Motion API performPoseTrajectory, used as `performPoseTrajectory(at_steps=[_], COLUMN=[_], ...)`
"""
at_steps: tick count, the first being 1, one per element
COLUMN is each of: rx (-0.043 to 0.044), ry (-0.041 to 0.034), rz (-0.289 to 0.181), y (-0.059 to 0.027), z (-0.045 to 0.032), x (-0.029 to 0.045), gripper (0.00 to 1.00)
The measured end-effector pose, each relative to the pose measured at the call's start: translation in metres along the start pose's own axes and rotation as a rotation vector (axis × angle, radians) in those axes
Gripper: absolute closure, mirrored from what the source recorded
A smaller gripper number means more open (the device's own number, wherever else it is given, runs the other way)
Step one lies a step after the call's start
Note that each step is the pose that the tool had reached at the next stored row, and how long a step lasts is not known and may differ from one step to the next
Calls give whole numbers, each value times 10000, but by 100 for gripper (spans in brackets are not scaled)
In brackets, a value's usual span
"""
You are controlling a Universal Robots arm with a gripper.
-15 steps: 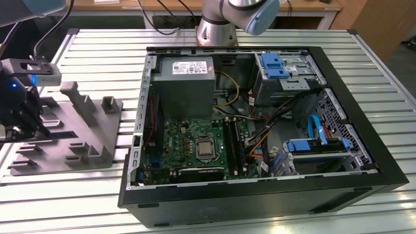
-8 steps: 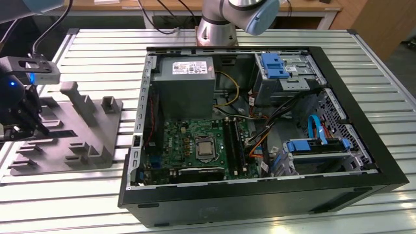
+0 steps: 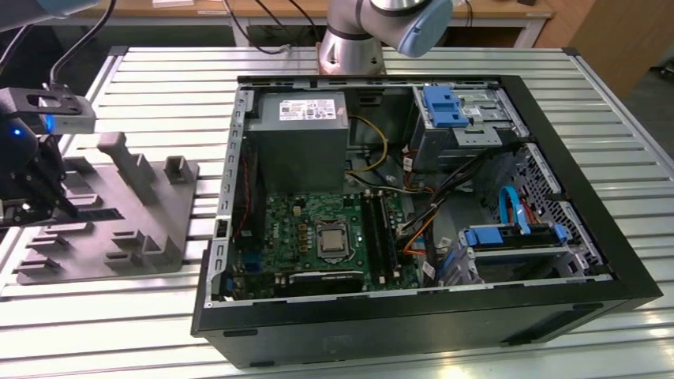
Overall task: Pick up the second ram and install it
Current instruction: 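Pick up the second ram and move it above second insertion slot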
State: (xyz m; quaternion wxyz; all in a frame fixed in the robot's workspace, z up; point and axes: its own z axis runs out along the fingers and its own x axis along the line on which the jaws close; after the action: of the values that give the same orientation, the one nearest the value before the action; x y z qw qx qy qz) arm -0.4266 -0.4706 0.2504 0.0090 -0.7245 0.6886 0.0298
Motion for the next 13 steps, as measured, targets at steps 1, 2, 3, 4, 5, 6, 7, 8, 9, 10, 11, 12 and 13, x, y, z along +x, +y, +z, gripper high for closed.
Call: performPoseTrajectory(at_steps=[1,2,3,4,5,6,7,8,9,10,11,12,13], rx=[1,0,1,2,1,1,1,2,1,3,4,3,3], ry=[-3,-6,-9,-12,-14,-16,-19,-22,-24,-28,-32,-34,-37], rz=[0,0,0,0,0,0,0,-1,0,-1,-1,-1,-1], y=[0,0,0,1,1,1,2,1,2,2,2,2,2], z=[-5,-12,-18,-24,-32,-38,-44,-49,-56,-60,-64,-69,-74], x=[0,-1,-1,-1,-2,-2,-2,-3,-3,-3,-3,-4,-4], gripper=[87,87,87,87,87,87,87,87,87,87,87,87,87])
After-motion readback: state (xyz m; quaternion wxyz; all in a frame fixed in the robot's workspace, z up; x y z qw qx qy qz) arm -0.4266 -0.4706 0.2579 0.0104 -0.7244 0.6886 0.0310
